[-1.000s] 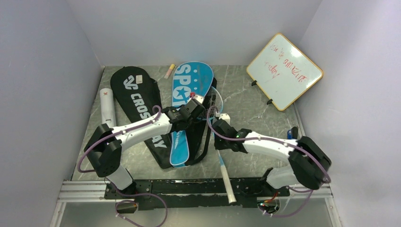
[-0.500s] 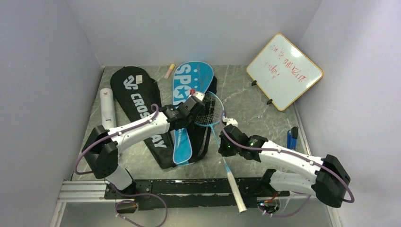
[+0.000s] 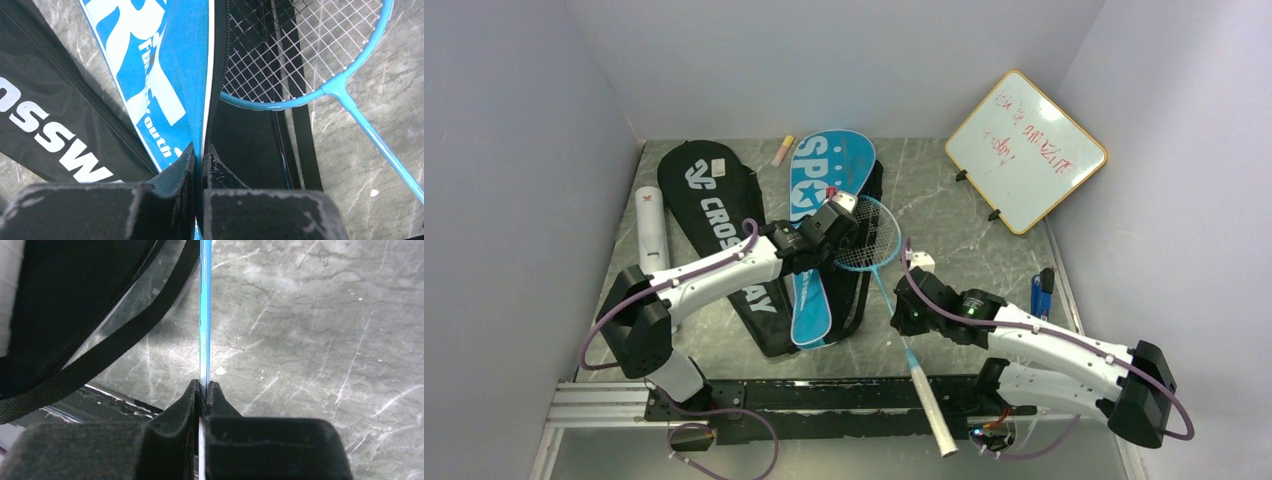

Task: Pack up the badminton gear
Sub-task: Place the racket in the racket bag.

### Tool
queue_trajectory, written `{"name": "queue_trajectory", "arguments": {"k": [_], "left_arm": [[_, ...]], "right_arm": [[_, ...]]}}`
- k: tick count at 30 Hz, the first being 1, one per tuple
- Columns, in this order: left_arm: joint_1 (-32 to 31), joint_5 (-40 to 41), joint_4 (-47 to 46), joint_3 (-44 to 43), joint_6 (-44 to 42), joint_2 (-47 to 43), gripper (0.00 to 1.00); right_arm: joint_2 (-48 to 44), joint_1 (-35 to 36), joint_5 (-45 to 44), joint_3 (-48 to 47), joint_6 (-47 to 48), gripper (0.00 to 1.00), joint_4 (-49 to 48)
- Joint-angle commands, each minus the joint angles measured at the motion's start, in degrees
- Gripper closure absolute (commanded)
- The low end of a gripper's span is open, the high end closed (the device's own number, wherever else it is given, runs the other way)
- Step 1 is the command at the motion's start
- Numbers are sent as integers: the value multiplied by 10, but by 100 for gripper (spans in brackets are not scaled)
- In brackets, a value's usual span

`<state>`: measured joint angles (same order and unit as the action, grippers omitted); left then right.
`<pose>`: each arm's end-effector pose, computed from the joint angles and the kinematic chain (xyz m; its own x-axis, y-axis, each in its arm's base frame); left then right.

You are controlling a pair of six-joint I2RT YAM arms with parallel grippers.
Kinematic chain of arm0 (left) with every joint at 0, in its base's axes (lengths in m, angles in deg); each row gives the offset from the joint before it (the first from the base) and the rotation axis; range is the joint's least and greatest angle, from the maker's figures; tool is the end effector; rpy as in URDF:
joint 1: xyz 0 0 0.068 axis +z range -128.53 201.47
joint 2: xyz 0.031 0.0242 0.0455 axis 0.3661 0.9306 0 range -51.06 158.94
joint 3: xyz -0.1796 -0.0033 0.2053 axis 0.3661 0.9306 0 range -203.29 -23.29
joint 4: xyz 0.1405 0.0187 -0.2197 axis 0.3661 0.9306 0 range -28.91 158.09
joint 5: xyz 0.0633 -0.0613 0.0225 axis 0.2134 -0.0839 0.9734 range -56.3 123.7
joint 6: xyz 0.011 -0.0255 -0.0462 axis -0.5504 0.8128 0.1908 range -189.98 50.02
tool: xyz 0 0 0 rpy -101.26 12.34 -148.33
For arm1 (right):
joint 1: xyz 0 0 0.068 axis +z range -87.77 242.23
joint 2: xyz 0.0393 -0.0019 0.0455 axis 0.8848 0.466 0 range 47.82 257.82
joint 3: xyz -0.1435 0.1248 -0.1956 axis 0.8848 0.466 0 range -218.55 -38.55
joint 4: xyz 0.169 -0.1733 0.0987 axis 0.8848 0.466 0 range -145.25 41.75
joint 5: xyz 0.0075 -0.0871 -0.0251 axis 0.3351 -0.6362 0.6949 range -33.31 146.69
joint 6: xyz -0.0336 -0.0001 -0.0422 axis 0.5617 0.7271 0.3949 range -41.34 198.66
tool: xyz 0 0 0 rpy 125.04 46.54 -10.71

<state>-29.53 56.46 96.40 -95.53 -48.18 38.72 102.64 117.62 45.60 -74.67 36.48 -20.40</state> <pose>0.2217 -0.2518 0.2758 -0.6772 0.2922 -0.6752 0.3427 0.9374 0.0620 0.1102 0.1474 0.2199 -0.8373 -0.0532 -0.5441 -0.2436 0.9273 0.2842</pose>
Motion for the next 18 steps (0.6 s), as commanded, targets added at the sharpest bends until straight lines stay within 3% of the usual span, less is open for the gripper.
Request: {"name": "queue_trajectory", "arguments": {"k": [1, 18], "left_arm": [[3, 6, -23, -31, -9, -17, 95], [3, 0, -25, -19, -10, -22, 95]], "right_arm": [[-22, 2, -42, -53, -12, 100, 9], [-51, 2, -82, -87, -10, 100, 29]]}}
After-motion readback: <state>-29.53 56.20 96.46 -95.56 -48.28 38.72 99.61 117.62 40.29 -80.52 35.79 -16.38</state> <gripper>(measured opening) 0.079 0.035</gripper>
